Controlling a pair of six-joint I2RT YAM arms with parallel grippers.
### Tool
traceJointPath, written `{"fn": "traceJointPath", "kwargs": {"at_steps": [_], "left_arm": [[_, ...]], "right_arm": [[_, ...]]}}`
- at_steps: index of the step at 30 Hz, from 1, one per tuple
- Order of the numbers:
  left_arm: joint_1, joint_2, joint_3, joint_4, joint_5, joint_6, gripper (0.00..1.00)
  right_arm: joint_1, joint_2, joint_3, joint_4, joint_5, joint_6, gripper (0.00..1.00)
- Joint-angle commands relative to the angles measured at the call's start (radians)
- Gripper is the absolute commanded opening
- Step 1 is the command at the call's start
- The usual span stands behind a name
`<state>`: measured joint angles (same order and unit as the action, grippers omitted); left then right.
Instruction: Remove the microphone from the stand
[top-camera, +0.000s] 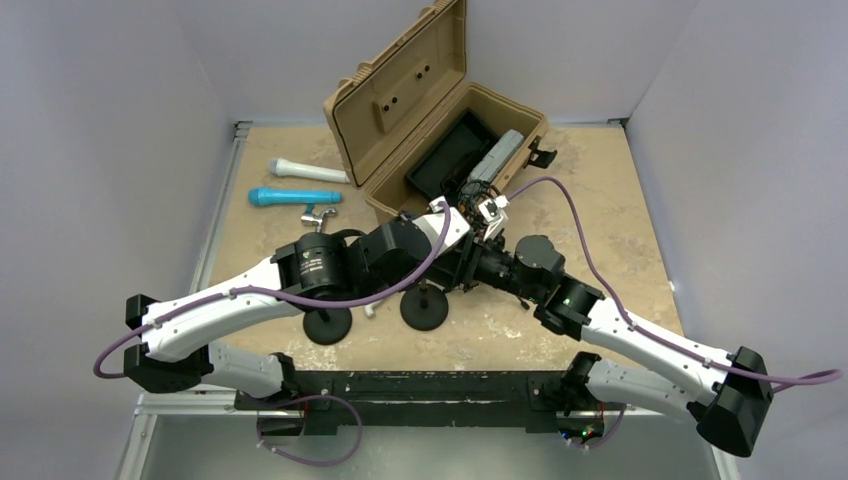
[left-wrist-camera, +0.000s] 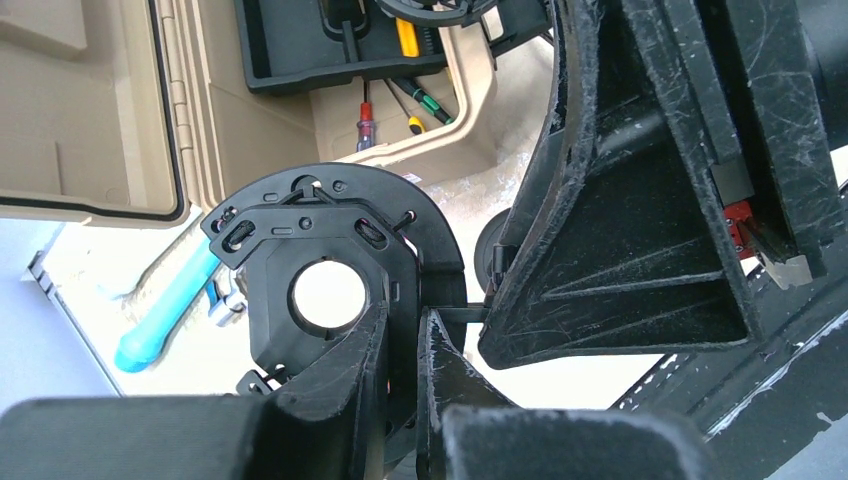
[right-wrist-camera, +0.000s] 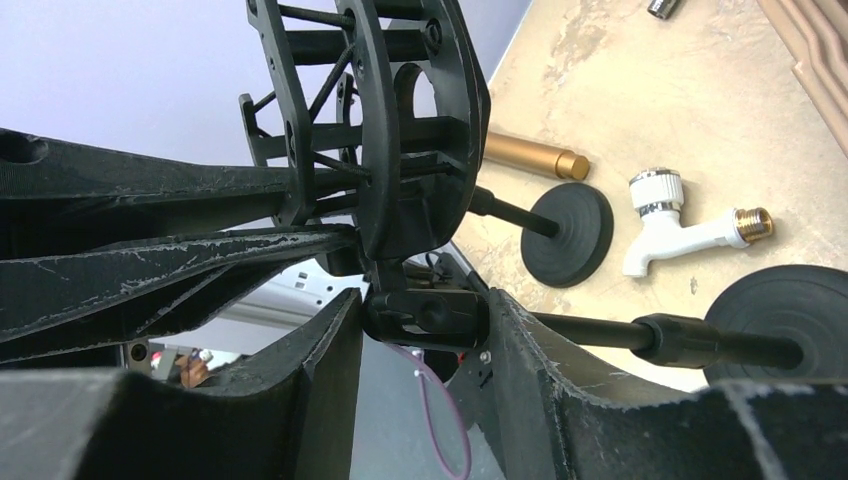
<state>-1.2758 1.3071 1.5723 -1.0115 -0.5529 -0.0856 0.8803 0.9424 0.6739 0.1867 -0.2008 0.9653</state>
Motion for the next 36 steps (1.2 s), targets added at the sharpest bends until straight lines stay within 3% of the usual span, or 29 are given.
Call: {"fn": "traceJointPath", "kwargs": {"at_steps": [1,4,7,12,18,24,36], "left_arm": [[-0.013,-0.01,-0.016,0.01,0.084,-0.064,0.04],[-0.012,-0.009,-0.025,0.01,0.112,-0.095,0.3],[-0.008,-0.014,-0.022,0.01,0.098,-0.109,0.49],[0.007,-0.047,0.029,0.007,0.089,-0.101,0.65],[0.011,-0.141,0.078,0.064,0.094,-0.058,0.72],[0.018,-0.242,0.022,0.179,0.103,-0.032,0.75],[0.026,-0.268,-0.017,0.194,0.092,-0.046,0.75]], "right_arm": [[-0.015,0.034,-0.008,-0.055,0.053,-0.06,0.34],[-0.015,0.04,-0.022,-0.073,0.069,-0.09,0.32],[-0.015,0.053,-0.04,-0.079,0.076,-0.11,0.32],[-0.015,0.094,-0.072,-0.063,0.063,-0.131,0.3],[-0.015,0.121,-0.113,-0.018,0.055,-0.128,0.28],[-0.015,0.121,-0.136,-0.013,0.051,-0.133,0.23],[-0.015,0.173,-0.193,-0.033,0.058,-0.165,0.19]]}}
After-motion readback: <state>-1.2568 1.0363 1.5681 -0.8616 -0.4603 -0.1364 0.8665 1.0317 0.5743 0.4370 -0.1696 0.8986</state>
